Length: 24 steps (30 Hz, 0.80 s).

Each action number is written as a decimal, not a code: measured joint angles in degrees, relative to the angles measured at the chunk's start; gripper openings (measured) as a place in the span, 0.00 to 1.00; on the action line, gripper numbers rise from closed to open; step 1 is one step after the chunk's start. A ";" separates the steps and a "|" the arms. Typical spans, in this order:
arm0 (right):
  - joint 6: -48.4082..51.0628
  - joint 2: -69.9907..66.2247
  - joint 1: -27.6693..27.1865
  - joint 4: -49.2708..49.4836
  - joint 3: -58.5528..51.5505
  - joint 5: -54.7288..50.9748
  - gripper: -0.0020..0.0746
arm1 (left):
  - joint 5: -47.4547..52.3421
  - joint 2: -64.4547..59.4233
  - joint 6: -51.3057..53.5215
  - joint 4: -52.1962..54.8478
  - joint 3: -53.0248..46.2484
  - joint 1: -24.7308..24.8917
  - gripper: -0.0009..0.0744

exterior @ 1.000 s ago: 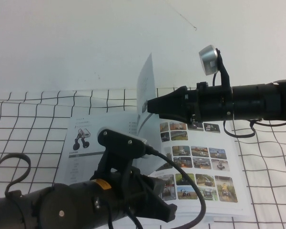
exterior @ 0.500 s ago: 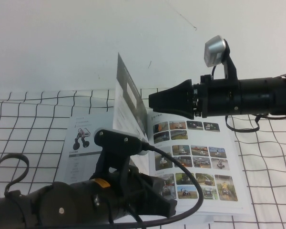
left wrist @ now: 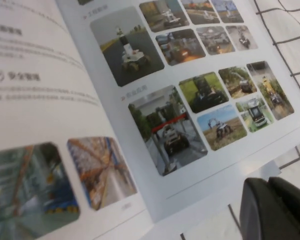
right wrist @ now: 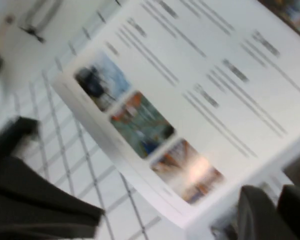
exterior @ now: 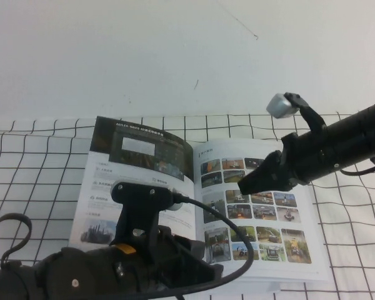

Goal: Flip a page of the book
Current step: Open the closed book

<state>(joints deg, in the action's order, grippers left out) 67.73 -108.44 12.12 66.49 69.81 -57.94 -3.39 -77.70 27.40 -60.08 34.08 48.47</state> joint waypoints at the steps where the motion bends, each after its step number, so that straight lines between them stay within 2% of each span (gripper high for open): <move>1: -1.28 -0.22 0.00 -2.90 0.00 1.38 0.11 | 0.00 0.00 0.13 0.00 0.48 0.00 0.01; 4: -4.63 -1.31 0.00 -8.98 0.00 3.99 0.05 | 0.00 0.10 1.08 -0.09 2.66 -0.25 0.01; 7: -8.11 -2.76 0.24 -14.91 0.00 5.57 0.04 | 1.23 0.20 1.98 -0.09 5.16 -2.91 0.01; 14: -17.09 -3.49 1.11 -27.16 0.00 7.36 0.03 | 10.75 0.31 3.03 2.93 7.91 -19.19 0.01; 18: -19.31 -3.74 1.11 -29.22 0.00 8.59 0.03 | 15.24 -1.50 3.28 4.89 7.91 -26.67 0.01; 20: -19.88 -3.74 1.11 -29.63 0.00 9.59 0.03 | 16.05 -3.22 4.12 5.27 8.02 -28.17 0.01; 24: -21.10 -3.74 1.11 -29.67 0.00 10.82 0.03 | 17.26 -6.74 5.68 5.27 8.11 -27.60 0.01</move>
<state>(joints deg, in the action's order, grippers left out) 46.64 -112.18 13.23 36.82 69.81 -47.12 13.87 -84.44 33.08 -54.82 42.19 20.87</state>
